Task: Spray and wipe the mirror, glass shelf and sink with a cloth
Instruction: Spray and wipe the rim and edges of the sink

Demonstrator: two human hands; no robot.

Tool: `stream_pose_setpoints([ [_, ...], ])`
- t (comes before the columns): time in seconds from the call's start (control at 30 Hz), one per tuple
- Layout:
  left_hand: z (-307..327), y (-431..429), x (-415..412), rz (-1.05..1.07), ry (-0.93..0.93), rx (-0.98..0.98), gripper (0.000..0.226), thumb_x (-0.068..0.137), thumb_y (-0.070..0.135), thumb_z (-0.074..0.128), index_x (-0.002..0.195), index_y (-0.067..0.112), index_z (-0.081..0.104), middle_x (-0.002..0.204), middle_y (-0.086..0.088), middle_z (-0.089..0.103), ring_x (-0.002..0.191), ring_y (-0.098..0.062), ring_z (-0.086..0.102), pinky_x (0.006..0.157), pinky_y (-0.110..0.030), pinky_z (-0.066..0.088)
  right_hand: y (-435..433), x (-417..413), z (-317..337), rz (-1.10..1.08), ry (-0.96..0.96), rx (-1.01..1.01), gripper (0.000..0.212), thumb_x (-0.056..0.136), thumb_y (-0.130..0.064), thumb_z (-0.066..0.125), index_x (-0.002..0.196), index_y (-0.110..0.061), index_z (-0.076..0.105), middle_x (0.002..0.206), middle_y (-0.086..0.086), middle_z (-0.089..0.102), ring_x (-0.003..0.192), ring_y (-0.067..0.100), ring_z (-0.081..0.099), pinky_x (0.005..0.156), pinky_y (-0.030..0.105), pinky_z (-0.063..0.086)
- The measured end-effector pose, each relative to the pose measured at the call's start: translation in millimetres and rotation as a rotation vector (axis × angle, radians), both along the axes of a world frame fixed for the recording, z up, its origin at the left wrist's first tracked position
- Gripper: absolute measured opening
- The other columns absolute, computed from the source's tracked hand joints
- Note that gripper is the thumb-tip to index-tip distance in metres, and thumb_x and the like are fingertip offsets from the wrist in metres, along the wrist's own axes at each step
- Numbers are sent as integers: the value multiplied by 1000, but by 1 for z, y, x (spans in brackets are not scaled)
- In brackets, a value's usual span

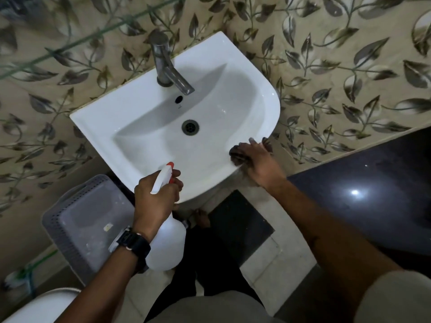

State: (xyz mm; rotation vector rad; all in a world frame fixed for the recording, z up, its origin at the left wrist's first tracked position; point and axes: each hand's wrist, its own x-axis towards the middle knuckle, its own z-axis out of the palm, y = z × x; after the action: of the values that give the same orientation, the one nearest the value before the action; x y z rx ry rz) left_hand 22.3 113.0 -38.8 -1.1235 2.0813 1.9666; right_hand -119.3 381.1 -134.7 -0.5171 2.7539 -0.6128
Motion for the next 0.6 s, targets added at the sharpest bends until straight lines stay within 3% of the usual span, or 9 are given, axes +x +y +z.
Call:
stream_pose_setpoints([
  [0.07,-2,-1,-2,-6,-15,-1,39,83,-2,55,109,13,79,94,-8,77,76,-17,65,44,-24,50,-13,23,-5,-15,17,-41,63,88,2,58,148,-15,51,158,9,44,153,31,28,126,45,25],
  [0.17,-3,7,-9,-46,-27,-21,31,86,-2,57,100,13,80,89,-5,77,69,-14,64,46,-24,50,-34,70,-8,51,2,-130,68,88,4,56,152,-17,46,163,-2,37,155,15,15,127,24,6],
  [0.23,-1,13,-14,-67,-29,-21,30,85,-2,57,93,16,80,83,-3,77,63,-14,62,48,-26,50,-33,74,-5,107,-39,-167,74,82,7,55,152,-16,45,163,-2,37,154,13,15,124,16,2],
  [0.3,2,16,-18,-61,-32,1,32,85,-3,57,93,19,79,79,-3,75,60,-15,59,47,-25,49,-21,56,-2,101,-39,-163,76,81,5,59,152,-19,45,163,-2,37,154,16,22,125,24,14],
  [0.4,4,16,-23,-58,-22,15,30,87,-1,56,93,18,79,77,-4,74,60,-15,58,44,-25,49,-4,10,4,-90,-28,-107,69,87,3,55,151,-22,46,161,7,40,153,27,30,123,44,33],
  [0.47,5,16,-26,-72,-9,20,30,87,1,56,92,20,79,75,-3,74,59,-15,58,46,-28,50,1,-18,5,-145,-22,-59,64,88,5,51,148,-15,49,158,11,44,152,35,29,120,51,35],
  [0.6,2,18,-30,-70,-17,23,38,86,-5,55,91,24,79,78,-5,76,57,-15,59,47,-29,49,-3,-14,4,-200,-12,-48,67,89,5,51,153,-14,42,165,8,33,157,34,13,123,50,29],
])
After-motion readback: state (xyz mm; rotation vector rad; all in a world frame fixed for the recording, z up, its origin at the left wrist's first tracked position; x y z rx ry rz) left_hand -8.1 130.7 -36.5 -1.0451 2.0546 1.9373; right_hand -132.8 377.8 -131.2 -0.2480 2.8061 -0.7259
